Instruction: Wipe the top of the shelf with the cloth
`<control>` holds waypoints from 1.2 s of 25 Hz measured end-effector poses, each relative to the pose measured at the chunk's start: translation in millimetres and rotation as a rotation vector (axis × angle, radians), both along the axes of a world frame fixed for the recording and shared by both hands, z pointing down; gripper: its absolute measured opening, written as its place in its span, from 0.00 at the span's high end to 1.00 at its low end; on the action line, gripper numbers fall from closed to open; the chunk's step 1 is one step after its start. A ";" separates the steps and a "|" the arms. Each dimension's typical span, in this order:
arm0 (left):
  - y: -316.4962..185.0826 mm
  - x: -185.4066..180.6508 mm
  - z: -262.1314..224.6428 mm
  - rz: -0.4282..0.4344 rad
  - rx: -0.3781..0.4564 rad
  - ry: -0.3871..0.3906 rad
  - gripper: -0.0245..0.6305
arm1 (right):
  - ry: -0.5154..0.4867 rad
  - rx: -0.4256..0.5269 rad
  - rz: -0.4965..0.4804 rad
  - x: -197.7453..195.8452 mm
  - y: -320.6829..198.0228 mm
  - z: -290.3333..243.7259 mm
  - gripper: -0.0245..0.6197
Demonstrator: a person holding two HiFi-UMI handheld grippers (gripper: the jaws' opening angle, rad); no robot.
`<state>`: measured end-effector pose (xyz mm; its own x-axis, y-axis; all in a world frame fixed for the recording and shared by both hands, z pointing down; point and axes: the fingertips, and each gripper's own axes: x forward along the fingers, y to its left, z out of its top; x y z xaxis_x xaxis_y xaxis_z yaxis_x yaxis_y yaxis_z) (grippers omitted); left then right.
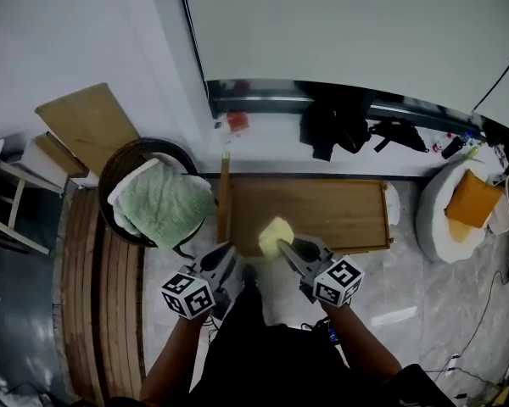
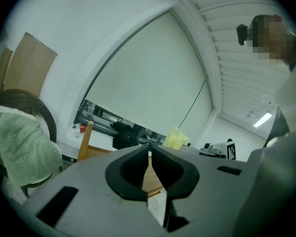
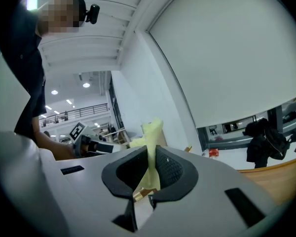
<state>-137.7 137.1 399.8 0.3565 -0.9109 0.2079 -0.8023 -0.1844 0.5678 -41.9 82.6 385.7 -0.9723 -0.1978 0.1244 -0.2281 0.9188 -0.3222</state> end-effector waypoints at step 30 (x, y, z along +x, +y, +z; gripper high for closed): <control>-177.3 -122.3 127.1 0.017 -0.363 0.057 0.94 | 0.571 -0.344 0.032 -188.0 -180.7 279.1 0.89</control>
<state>-259.9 -40.2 526.8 0.3910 -0.7752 0.4961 -0.7663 0.0244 0.6420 -229.9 -98.1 664.8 -0.7294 -0.0821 0.6791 -0.4750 0.7751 -0.4165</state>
